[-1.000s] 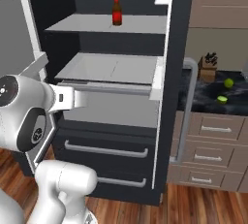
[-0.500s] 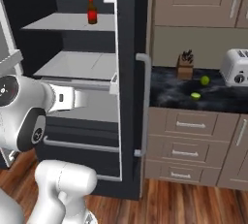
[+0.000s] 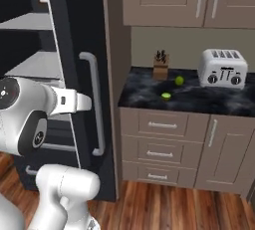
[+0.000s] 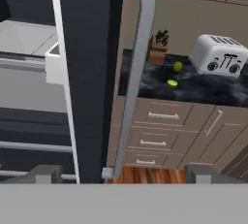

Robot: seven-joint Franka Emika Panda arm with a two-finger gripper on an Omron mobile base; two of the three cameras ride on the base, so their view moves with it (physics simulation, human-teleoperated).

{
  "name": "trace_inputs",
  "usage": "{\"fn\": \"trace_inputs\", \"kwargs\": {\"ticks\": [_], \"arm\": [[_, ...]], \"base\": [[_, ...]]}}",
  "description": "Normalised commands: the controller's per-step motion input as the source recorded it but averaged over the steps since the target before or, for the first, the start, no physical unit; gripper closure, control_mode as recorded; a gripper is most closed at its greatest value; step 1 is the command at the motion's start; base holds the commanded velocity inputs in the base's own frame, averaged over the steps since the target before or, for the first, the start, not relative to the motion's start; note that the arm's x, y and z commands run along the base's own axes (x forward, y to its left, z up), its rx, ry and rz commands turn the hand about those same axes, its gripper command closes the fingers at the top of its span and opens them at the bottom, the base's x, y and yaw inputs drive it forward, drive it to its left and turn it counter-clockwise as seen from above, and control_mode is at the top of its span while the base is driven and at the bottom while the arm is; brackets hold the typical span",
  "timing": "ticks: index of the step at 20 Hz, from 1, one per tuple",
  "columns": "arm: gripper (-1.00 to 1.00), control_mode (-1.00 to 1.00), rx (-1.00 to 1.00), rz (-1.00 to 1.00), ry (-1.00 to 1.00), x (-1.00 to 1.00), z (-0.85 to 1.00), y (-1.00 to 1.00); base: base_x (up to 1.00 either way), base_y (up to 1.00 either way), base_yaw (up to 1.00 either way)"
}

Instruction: Place the beer on the top shelf of the fridge to keep it out of children's reach, and place the kiwi and lime on lower shelves for easy access.

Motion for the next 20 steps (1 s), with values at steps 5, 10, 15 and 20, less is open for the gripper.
{"fn": "trace_inputs", "kwargs": {"ticks": [5, 10, 15, 20], "arm": [[-1.00, 1.00, 0.00, 0.00, 0.00, 0.00, 0.00, 0.00], [-1.00, 1.00, 0.00, 0.00, 0.00, 0.00, 0.00, 0.00], [-1.00, 1.00, 0.00, 0.00, 0.00, 0.00, 0.00, 0.00], [-1.00, 1.00, 0.00, 0.00, 0.00, 0.00, 0.00, 0.00]], "base": [[0.00, -0.75, 0.00], [0.00, -0.75, 0.00], [0.00, -0.73, 0.00], [0.06, -0.62, 0.00]]}}
